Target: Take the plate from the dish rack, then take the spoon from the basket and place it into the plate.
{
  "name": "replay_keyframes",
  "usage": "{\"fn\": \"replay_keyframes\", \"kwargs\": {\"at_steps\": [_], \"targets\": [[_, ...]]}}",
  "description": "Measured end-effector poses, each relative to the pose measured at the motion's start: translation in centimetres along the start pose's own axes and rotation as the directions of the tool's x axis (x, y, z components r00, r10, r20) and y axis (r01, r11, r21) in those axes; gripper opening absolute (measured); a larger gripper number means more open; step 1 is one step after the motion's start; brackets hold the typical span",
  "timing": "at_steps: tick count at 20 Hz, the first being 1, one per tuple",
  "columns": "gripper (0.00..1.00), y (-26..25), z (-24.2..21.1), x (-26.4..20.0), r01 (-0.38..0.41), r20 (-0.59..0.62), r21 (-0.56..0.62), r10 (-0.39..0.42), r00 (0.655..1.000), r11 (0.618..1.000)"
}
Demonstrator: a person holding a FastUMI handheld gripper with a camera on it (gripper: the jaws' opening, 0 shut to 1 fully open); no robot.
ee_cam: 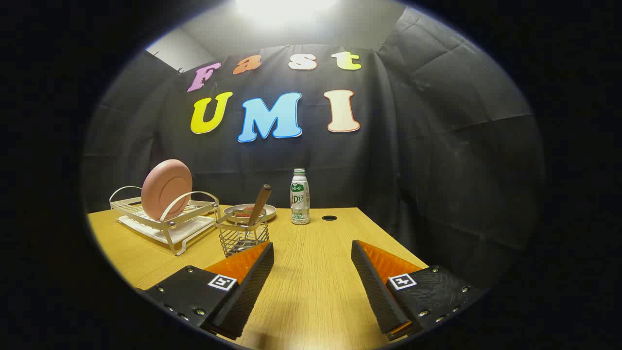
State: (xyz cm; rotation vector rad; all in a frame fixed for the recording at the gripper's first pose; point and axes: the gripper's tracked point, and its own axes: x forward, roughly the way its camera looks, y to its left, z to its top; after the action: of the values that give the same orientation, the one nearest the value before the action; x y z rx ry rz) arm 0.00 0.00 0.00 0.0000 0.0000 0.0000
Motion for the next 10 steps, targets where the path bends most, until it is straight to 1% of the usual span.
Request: {"fn": "replay_keyframes", "kwargs": {"at_steps": [4, 6, 10], "targets": [[0.97, 0.0, 0.2, 0.5, -0.002, 0.003, -0.011, 0.002, 1.0, 1.0], [0.97, -0.2, 0.1, 1.2, 0.007, 0.004, 0.01, -0.007, 1.0, 1.0], [0.97, -0.1, 0.4, 4.9, 0.008, 0.01, 0.002, -0.008, 1.0, 1.0]]}}
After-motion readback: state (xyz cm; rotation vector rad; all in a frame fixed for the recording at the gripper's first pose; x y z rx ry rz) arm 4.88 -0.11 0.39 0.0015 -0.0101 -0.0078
